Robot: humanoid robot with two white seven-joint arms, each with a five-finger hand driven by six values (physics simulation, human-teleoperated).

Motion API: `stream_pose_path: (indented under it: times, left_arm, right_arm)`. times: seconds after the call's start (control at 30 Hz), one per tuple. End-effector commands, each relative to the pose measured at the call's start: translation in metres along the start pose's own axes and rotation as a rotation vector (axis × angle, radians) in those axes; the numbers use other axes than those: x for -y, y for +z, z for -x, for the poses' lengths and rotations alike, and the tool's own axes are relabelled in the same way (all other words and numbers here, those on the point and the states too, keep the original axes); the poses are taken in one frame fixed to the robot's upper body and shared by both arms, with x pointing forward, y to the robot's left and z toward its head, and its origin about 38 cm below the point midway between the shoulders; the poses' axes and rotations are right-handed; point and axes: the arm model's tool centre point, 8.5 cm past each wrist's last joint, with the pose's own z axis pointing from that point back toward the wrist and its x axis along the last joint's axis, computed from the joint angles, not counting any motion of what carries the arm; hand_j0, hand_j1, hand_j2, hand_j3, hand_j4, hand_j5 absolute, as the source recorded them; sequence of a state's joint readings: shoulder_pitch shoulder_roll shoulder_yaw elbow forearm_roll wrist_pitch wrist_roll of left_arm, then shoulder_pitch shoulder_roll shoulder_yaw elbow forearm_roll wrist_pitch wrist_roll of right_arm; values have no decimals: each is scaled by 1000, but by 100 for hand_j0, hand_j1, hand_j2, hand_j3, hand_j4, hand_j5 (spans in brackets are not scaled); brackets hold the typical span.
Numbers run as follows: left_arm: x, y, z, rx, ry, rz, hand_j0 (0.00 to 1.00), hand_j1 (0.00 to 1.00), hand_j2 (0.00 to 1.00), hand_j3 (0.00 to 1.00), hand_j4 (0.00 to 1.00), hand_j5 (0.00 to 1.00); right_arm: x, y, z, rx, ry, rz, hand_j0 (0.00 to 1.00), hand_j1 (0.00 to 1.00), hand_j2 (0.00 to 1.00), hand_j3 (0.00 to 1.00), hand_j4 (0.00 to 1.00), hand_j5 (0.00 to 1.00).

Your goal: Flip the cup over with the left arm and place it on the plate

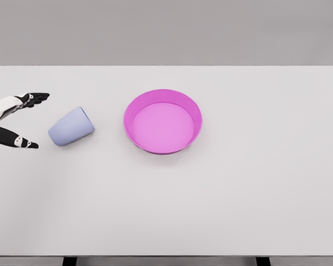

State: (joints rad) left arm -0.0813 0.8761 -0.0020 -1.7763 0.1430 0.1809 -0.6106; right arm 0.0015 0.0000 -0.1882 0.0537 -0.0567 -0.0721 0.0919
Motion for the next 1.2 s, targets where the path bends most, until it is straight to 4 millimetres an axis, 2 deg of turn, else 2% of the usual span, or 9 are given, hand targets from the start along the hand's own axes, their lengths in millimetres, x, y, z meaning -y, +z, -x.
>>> stream_pose_path:
  times: [0.0,0.17,0.33,0.47,0.6,0.83,1.07,1.17]
  left_arm:
    - [13,-9,5,-38,50,29,100,100,100,100,100,100]
    - [8,-21,-2,-93,49,32,100,100,100,100,100,100]
    - [16,-36,-11,-99,67,64,100,100,100,100,100,100]
    - [21,-62,-30,-144,55,69,100,100,100,100,100,100]
    - [12,-61,-21,-274,30,13,100,100,100,100,100,100]
    - [6,-60,-21,-305,-33,-29,100,100,100,100,100,100]
    - [32,-83,-35,-255,-22,34,100,100,100,100,100,100]
    - [32,-84,-38,-223,-44,39,100,100,100,100,100,100]
  right_arm:
    - [0,0,0,0,-1,1,100,100,100,100,100,100]
    - [0,0,0,0,0,0,100,100,100,100,100,100]
    - [0,0,0,0,1,0,100,100,100,100,100,100]
    - [0,0,0,0,1,0,100,100,100,100,100,100]
    - [0,0,0,0,1,0,100,100,100,100,100,100]
    - [0,0,0,0,0,0,100,100,100,100,100,100]
    - [0,0,0,0,1,0,100,100,100,100,100,100]
    - [0,0,0,0,-1,0,100,100,100,100,100,100]
